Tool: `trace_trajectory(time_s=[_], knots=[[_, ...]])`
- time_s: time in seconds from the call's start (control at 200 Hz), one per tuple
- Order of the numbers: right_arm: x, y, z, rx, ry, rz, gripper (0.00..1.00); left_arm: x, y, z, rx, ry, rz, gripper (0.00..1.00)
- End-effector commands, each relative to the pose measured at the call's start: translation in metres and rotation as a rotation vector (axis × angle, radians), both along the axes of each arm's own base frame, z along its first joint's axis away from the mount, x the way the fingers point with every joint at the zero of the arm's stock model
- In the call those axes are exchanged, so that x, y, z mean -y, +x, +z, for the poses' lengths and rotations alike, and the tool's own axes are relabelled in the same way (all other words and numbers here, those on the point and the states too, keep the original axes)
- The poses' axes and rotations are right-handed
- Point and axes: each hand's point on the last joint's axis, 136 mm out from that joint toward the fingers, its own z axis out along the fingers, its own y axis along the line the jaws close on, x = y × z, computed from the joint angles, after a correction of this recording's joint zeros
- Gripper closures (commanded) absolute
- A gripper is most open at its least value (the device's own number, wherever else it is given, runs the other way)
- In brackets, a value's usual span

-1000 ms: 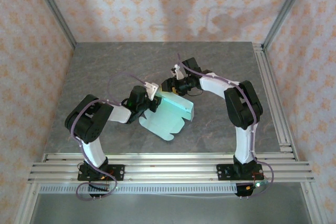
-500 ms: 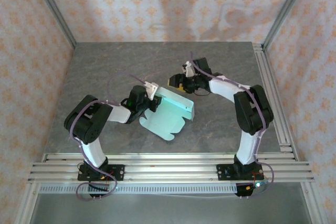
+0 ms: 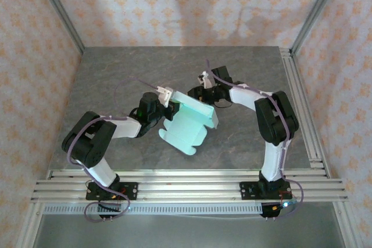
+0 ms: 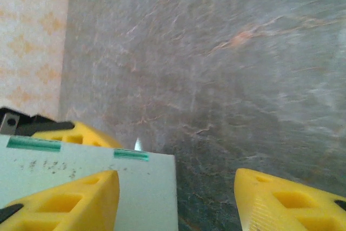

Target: Fold the paper box

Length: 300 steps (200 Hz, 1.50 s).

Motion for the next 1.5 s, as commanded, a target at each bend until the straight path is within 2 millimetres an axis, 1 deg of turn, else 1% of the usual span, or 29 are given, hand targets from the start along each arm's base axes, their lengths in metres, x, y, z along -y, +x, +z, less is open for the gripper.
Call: trace_trajectory(time_s=[0.0,0.12,0.215,0.42,0.501,0.611,0.766,0.806,0.881,0.976,1.026,1.086,1.191,1.256,1.306,1.426,1.461,1.497], knots=[[-0.021,-0.019,0.026,0.087,0.059,0.132,0.42,-0.003,0.016,0.015,0.035,-0.056,0.059,1.0],[-0.029,-0.029,0.023,0.079,0.065,0.161,0.42,-0.003,0.02,0.018,0.03,-0.08,0.079,1.0],[-0.031,-0.031,0.02,0.077,0.06,0.164,0.42,-0.005,0.022,0.018,0.027,-0.086,0.1,1.0],[-0.037,-0.034,0.02,0.079,0.062,0.171,0.42,-0.009,0.024,0.014,0.009,-0.085,0.119,1.0],[-0.037,-0.033,0.023,0.085,0.059,0.164,0.42,-0.013,0.026,0.014,0.003,-0.097,0.14,1.0],[-0.037,-0.032,0.031,0.096,0.065,0.152,0.42,-0.018,0.03,0.013,-0.011,-0.123,0.161,1.0],[-0.036,-0.033,0.04,0.113,0.069,0.15,0.42,-0.021,0.033,0.011,-0.028,-0.135,0.175,1.0],[-0.035,-0.03,0.043,0.127,0.059,0.134,0.42,-0.021,0.032,0.009,-0.03,-0.132,0.173,1.0],[-0.024,-0.013,0.043,0.171,-0.015,0.034,0.41,-0.021,0.03,0.008,-0.023,-0.117,0.166,1.0],[-0.007,0.009,0.055,0.184,-0.019,-0.086,0.36,-0.026,0.025,0.004,-0.024,-0.093,0.167,1.0],[0.004,0.02,0.062,0.194,0.001,-0.156,0.34,-0.029,0.024,0.005,-0.019,-0.1,0.168,1.0],[0.02,0.033,0.07,0.209,0.018,-0.244,0.31,-0.033,0.022,0.008,-0.014,-0.116,0.176,1.0],[0.059,0.052,0.071,0.233,0.006,-0.411,0.27,-0.04,0.024,0.016,-0.009,-0.158,0.202,1.0],[0.079,0.057,0.075,0.246,0.024,-0.488,0.25,-0.041,0.025,0.022,-0.006,-0.185,0.212,1.0],[0.095,0.056,0.077,0.254,0.028,-0.547,0.25,-0.043,0.026,0.028,-0.003,-0.213,0.223,1.0],[0.135,0.05,0.073,0.247,-0.016,-0.663,0.26,-0.046,0.03,0.046,-0.005,-0.312,0.26,1.0],[0.142,0.046,0.074,0.25,-0.016,-0.68,0.26,-0.046,0.031,0.052,-0.005,-0.341,0.269,1.0],[0.145,0.041,0.077,0.251,-0.007,-0.685,0.27,-0.049,0.032,0.057,-0.008,-0.367,0.294,1.0]])
